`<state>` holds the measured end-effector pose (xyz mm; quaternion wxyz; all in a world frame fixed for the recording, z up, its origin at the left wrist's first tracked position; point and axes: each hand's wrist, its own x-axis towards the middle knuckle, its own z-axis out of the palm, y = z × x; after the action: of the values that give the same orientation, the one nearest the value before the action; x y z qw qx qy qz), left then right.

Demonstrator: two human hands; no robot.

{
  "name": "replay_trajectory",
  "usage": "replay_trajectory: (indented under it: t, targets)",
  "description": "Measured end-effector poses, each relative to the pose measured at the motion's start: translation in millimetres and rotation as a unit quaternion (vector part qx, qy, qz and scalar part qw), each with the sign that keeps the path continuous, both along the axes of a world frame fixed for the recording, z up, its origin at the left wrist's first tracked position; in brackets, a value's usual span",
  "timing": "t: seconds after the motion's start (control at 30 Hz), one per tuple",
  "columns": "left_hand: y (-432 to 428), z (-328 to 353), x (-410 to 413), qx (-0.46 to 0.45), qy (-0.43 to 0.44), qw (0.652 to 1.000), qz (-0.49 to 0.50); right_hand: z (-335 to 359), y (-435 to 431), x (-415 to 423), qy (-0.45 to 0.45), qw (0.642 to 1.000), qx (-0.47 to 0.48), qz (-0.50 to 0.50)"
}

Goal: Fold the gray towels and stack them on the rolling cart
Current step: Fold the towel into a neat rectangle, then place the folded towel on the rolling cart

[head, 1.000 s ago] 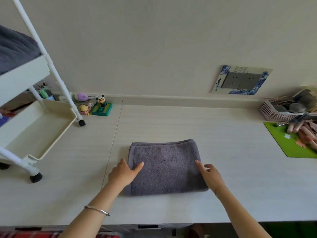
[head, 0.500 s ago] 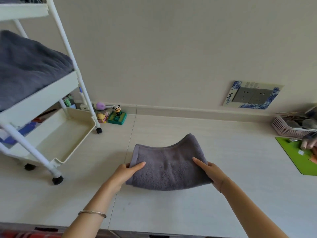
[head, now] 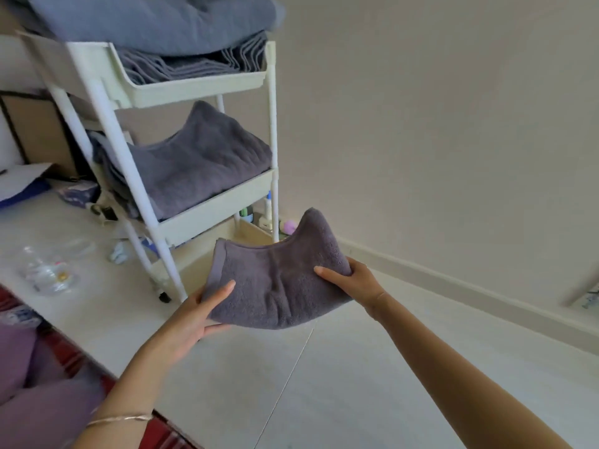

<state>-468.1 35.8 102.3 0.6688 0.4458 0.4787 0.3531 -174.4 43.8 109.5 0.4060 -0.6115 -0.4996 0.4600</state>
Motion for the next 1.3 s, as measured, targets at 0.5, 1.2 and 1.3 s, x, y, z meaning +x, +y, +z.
replay_trajectory:
  t: [0.5,1.2,1.3]
  targets:
    - [31,-10,19,0.099,0.028,0.947,0.303,-32,158,-88,-0.097,0.976,0.134,0.145]
    - [68,-60,42,0.087,0.124,0.878,0.454,-76,217,-131,-0.263,0.929,0.224,0.133]
    - [60,-55,56,0.160,0.268,0.833,0.457,-81,217,-131,-0.255,0.921,0.260,0.140]
